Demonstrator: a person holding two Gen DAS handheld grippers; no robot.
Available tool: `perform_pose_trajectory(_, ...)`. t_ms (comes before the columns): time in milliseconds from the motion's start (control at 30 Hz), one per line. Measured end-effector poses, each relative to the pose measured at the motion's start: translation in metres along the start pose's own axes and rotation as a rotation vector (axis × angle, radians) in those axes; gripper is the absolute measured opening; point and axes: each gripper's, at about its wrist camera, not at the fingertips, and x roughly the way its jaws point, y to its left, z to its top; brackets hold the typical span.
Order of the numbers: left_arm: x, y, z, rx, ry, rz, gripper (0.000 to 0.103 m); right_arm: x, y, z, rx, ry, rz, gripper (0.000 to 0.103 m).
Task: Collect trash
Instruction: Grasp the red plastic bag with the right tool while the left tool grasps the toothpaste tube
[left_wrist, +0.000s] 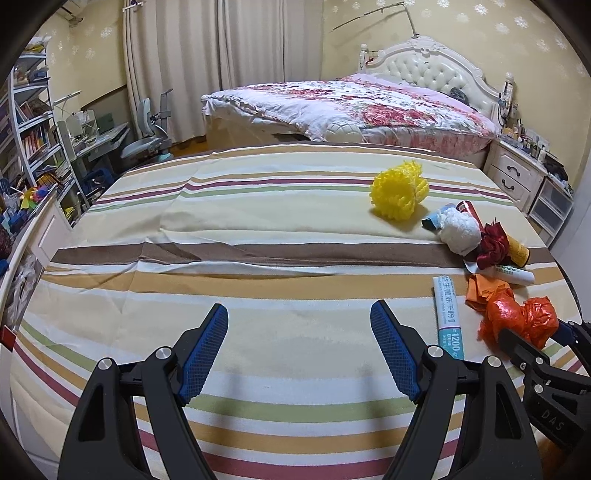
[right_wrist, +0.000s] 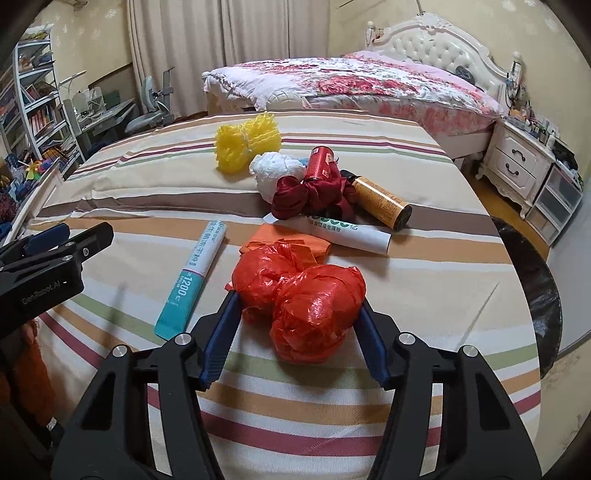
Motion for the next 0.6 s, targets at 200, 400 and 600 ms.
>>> perform_pose_trajectory(200,-0.002,-0.012,0.0,0.024,-0.003,-0.018,0.077,-0.011,-0.005,0.0,0.01,-0.021,-0.007,0.056)
perform_pose_trajectory(400,-0.005,-0.035,0.001,0.058,-0.009,-0.075,0.077,-0.029,-0.019,0.001,0.035,-0.071,-0.04,0.056)
perform_pose_trajectory(600,0.0,-0.065,-0.004,0.103,0.028,-0.14,0.077,-0.032,-0.038,-0.002,0.081,-0.083,-0.065,0.056)
